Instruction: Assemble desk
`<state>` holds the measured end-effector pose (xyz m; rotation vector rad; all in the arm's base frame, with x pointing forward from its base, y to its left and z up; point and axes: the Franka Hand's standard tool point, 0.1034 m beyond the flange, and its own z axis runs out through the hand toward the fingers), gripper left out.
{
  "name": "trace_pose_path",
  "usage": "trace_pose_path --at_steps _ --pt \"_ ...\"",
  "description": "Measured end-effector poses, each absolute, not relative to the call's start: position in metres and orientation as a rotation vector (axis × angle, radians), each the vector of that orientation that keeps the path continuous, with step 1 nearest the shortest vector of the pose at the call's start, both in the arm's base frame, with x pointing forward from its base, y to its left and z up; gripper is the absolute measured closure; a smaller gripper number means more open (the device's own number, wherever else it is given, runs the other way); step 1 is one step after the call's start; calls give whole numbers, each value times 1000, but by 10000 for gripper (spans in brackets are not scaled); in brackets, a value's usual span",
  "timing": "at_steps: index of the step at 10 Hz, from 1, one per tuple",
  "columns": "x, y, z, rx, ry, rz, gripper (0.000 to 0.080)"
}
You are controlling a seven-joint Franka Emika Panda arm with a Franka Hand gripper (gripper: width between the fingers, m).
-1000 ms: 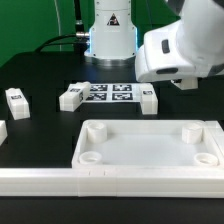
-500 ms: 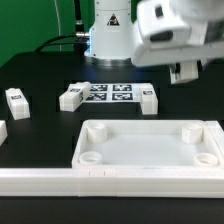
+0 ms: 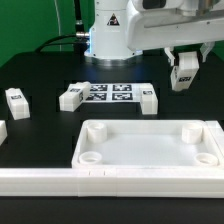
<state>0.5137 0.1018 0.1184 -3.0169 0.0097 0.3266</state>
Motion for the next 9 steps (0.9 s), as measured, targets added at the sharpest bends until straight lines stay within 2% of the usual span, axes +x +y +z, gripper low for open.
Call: trace_pose_path --at_steps 1,4,6,9 --pt "515 101 122 -3023 12 270 509" --pt "545 101 152 -3028 22 8 509" --pt "543 101 147 -3027 24 -162 509" --pt "559 96 149 -3001 -9 -462 509"
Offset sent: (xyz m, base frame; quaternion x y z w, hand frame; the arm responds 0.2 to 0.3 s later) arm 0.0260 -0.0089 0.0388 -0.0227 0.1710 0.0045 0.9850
